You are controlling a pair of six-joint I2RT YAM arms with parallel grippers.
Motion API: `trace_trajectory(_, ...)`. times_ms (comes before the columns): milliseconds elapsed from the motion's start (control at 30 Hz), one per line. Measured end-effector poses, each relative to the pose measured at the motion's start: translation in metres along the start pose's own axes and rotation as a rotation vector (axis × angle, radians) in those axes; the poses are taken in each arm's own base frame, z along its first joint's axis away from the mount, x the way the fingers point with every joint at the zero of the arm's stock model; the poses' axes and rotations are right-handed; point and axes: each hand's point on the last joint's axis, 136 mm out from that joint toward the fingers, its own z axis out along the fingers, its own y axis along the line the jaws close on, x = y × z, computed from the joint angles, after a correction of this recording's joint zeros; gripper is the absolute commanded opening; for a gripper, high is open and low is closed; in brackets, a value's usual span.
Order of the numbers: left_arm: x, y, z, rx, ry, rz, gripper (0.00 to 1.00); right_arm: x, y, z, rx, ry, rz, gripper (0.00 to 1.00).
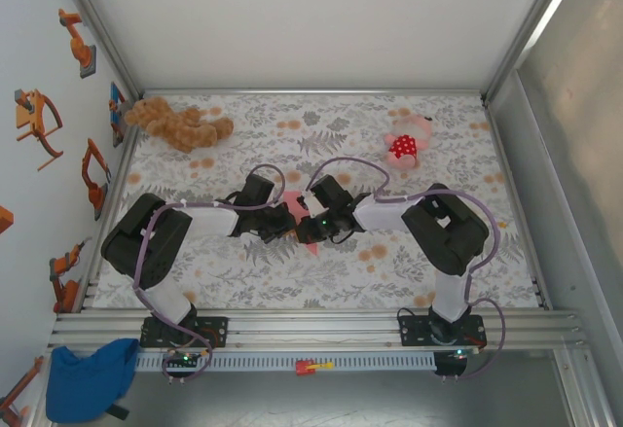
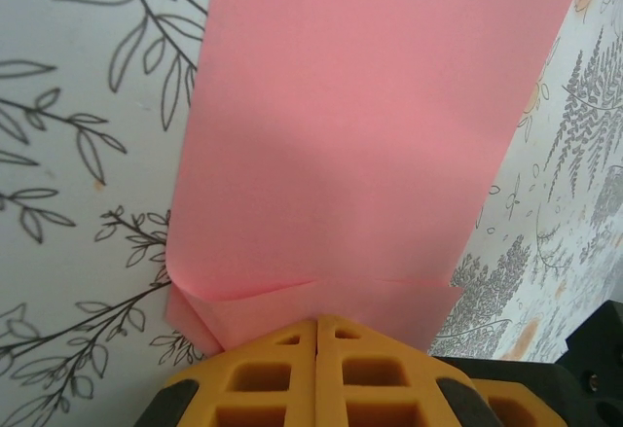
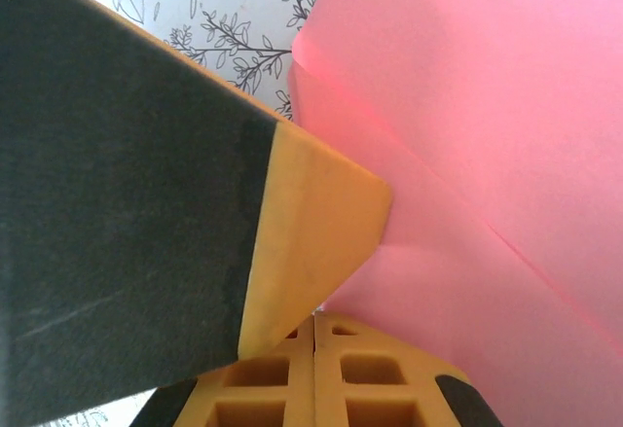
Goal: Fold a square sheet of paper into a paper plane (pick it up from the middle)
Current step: Third fold the triangle at the center of the table.
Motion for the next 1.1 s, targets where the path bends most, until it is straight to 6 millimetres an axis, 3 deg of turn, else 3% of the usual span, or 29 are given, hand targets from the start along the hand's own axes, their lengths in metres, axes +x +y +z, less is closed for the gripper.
trace_trajectory(333,0.0,0.0,0.001,0.004,0.001,0.001,0.02,0.005,-0.001,-0.003,0.006,0.01,-0.059,0.0)
trace_trajectory(900,-0.001,0.0,0.001,0.011,-0.005,0.003,0.03,0.069,-0.016,-0.041,0.079,0.085,-0.05,0.0)
trace_trajectory(1100,-0.002,-0.001,0.0,0.009,-0.005,0.002,0.05,0.044,0.0,-0.056,0.071,-0.006,-0.081,0.0)
